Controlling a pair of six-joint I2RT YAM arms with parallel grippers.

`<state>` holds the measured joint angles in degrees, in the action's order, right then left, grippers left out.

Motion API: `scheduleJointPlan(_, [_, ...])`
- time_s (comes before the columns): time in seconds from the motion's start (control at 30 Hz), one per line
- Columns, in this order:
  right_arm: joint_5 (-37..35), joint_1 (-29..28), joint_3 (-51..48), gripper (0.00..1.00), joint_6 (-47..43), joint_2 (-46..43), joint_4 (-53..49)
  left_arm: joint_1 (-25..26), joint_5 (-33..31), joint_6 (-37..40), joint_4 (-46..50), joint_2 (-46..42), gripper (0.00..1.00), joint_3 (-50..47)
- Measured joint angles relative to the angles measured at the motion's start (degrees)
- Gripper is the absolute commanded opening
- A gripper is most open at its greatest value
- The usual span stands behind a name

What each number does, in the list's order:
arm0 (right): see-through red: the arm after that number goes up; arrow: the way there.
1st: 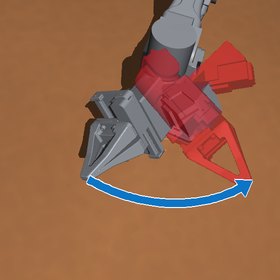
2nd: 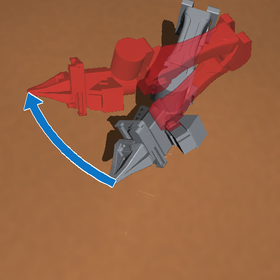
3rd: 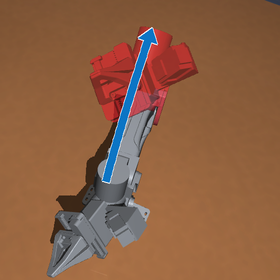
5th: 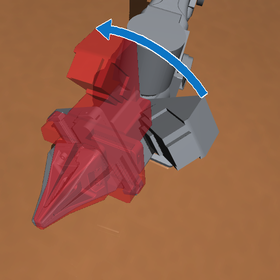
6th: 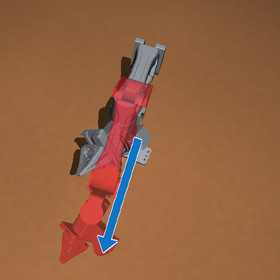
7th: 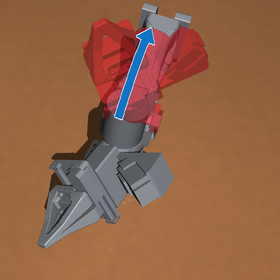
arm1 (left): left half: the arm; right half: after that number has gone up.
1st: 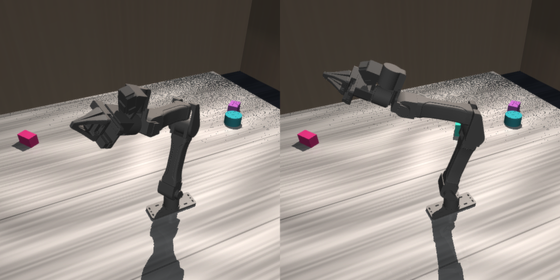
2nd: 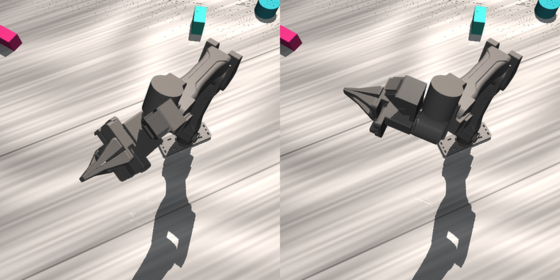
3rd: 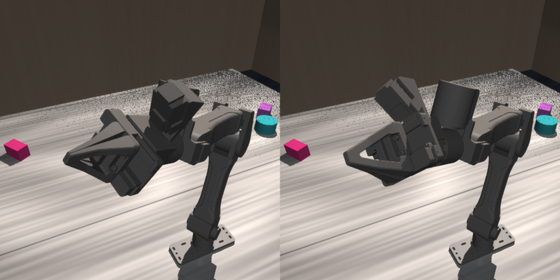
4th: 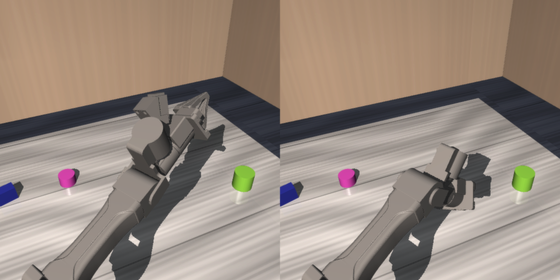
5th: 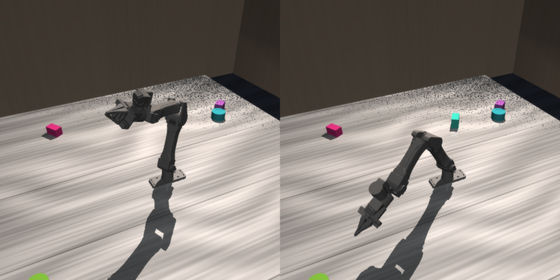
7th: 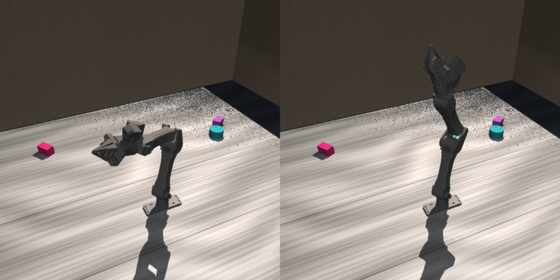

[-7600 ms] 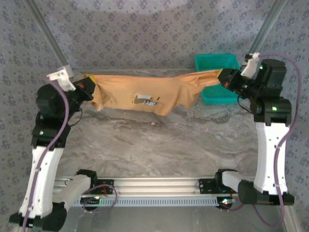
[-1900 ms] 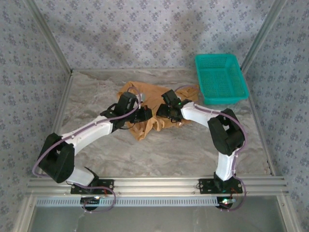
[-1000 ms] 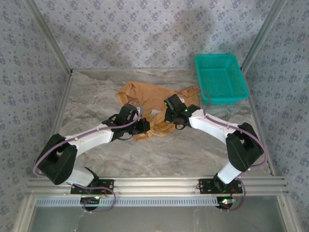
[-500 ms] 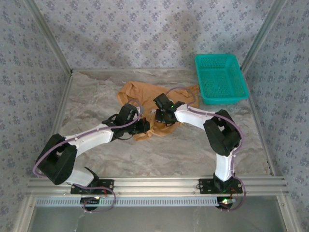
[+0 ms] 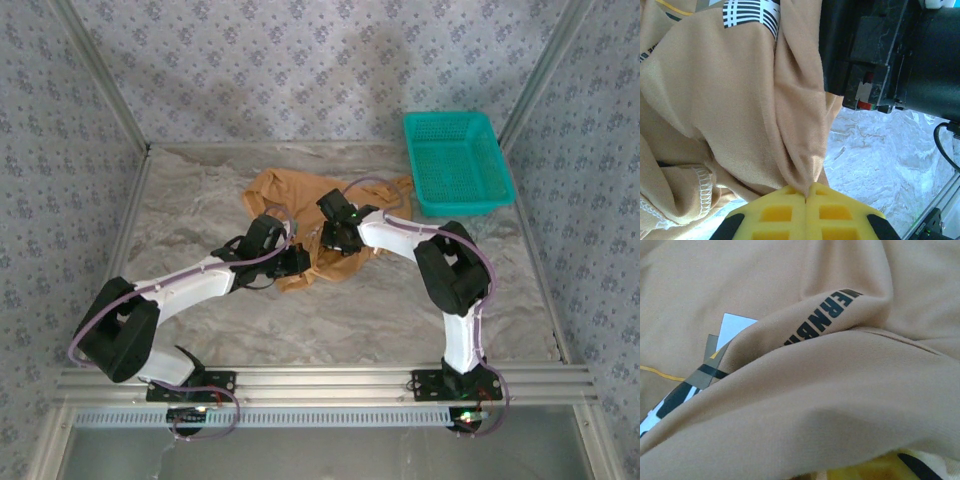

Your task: Fold the inside-out t-shirt

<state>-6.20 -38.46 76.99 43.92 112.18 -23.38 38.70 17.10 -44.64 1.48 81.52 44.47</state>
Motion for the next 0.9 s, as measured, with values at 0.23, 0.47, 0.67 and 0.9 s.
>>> scheduleJointPlan(0.23, [-0.46,0.26,0.0,0.0,-0.24,0.0,-1.01,-0.02,-0.02,0.24,0.9,0.02,0.0,0.5])
scheduleJointPlan(0.47, [2.1,0.35,-0.09,0.0,-2.97,-7.56,-4.63,-2.23,0.24,1.31,1.42,2.73,0.0,4.55])
scheduleJointPlan(0.67, [9.7,1.6,-2.16,0.0,-5.7,-20.9,-6.25,-6.38,0.59,2.4,1.31,9.79,0.0,10.08])
scheduleJointPlan(0.9, [18.58,8.63,-12.76,0.0,-6.29,-37.44,-3.19,-7.1,3.28,3.15,0.07,17.31,0.0,14.32])
